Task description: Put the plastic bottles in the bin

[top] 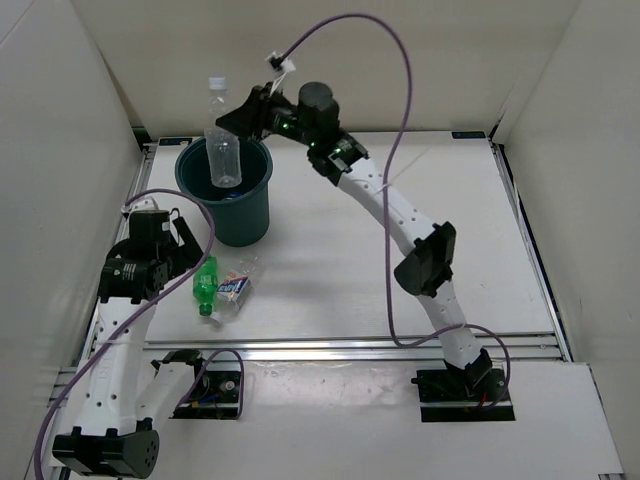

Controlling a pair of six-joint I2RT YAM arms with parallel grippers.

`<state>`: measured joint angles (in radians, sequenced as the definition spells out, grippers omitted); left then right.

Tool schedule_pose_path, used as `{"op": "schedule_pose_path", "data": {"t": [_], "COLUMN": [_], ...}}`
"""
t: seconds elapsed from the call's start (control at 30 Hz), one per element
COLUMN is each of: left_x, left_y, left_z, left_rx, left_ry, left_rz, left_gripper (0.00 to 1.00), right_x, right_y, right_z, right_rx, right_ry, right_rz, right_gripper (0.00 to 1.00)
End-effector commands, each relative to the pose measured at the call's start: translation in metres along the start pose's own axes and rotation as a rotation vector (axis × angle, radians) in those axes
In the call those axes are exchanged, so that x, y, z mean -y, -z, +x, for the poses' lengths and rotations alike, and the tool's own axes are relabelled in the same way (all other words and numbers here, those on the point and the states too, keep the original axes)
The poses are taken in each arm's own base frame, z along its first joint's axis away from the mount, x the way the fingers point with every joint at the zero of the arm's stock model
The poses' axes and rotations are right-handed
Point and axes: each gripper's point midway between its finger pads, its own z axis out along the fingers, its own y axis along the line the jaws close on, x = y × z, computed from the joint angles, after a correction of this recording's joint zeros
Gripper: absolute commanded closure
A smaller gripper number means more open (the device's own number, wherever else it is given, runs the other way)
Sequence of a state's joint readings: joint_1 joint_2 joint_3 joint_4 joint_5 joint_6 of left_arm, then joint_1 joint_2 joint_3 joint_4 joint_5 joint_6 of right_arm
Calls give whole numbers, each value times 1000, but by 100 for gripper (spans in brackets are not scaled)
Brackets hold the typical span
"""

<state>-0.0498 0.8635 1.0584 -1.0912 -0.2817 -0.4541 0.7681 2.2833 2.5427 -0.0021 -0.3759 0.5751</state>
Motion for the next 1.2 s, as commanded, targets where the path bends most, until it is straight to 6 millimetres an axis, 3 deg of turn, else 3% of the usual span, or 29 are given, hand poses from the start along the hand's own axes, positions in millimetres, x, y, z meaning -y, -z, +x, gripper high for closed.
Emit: {"op": "schedule_pose_path", "data": {"t": [0.0, 0.03, 0.1, 0.17, 0.2, 0.23, 0.27, 0.3, 0.37, 0.4, 0.47, 0.7, 0.93, 1.17], "left_x": [9, 8, 8, 9, 12, 13, 19, 27, 33, 45, 52, 64, 83, 99], "left_y": [15, 11, 5, 1, 4, 4, 3, 5, 5, 7, 3, -21, -50, -62], "left_z": [-16, -11, -4, 0, -2, 2, -3, -4, -2, -3, 6, 22, 61, 79], "left_rx": [49, 35, 26, 17, 30, 24, 50, 61, 95, 114, 102, 23, -120, -154], "left_ry": [-90, -104, -106, -108, -94, -94, -87, -83, -96, -107, -159, -333, -473, -613], "left_rz": [77, 70, 76, 82, 103, 115, 145, 189, 246, 316, 372, 356, 293, 240], "left_gripper": [0, 0, 0, 0, 0, 0, 0, 0, 0, 0, 0, 0, 0, 0], "right_x": [58, 59, 54, 51, 40, 37, 41, 31, 39, 31, 34, 39, 46, 52], "right_y": [-11, -11, -7, 2, 13, 20, 26, 43, 62, 70, 90, 133, 150, 163], "right_z": [7, 12, 8, 3, -23, -33, -30, -57, -69, -74, -80, -62, -50, -56], "right_rx": [67, 46, 33, 12, 56, 68, 52, 96, 93, 88, 63, -59, -116, -122], "right_ry": [99, 103, 137, 161, 191, 222, 211, 224, 220, 218, 218, 261, 259, 251], "right_rz": [111, 113, 107, 137, 172, 200, 237, 260, 316, 319, 370, 475, 515, 522], "right_gripper": [55, 27, 0, 0, 0, 0, 0, 0, 0, 0, 0, 0, 0, 0]}}
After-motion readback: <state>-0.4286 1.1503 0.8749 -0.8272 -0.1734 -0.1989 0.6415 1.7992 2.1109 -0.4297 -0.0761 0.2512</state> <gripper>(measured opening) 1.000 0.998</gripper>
